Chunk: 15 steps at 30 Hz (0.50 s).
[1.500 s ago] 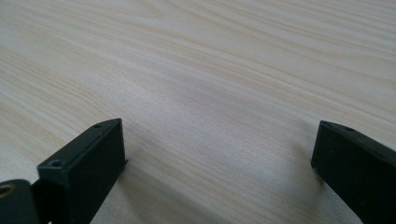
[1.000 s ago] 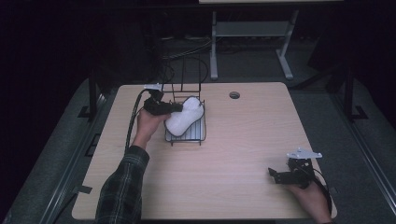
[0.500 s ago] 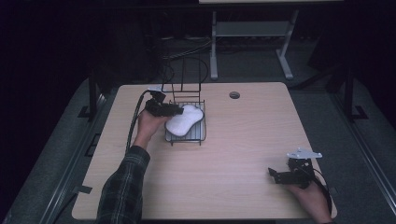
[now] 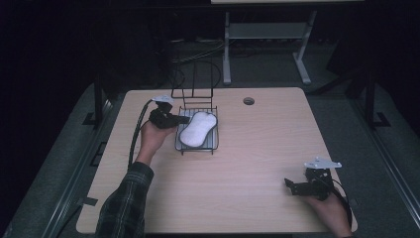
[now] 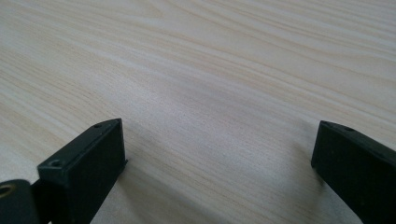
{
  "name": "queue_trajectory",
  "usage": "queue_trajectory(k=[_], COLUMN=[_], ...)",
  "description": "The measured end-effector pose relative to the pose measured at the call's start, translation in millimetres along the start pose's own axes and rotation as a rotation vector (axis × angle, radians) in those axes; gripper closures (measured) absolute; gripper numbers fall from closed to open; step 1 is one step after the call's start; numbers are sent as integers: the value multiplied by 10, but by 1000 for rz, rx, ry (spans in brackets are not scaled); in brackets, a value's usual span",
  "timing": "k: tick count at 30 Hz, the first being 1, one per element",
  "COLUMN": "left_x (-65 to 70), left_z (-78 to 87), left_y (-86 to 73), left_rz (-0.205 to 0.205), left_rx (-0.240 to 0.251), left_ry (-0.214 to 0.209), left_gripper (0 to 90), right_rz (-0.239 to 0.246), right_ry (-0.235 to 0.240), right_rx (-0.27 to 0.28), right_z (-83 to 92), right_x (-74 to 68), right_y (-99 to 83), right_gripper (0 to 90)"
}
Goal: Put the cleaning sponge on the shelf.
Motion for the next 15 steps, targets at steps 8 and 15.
queue_trajectory(k=[8, 15], left_x=[64, 178], left_z=[61, 16], left_y=[-276, -412], left_rz=[-31, -11], left_rx=[-42, -52], left_ry=[11, -19], left_gripper=[899, 899], right_rz=[1, 0], right_ry=[0, 0], right_rx=[0, 0], right_z=[0, 0], right_x=[0, -1], right_y=[0, 0], right_gripper=[24, 24])
Point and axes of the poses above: each handheld gripper's, and its own axes: z roughly backward along the jaws, y roughly out of its top, x roughly to its right, the point moved 10 cm from there along -z, roughly forward along the jaws, and after that the axes turned 15 degrees about x, right-handed, at the moved point
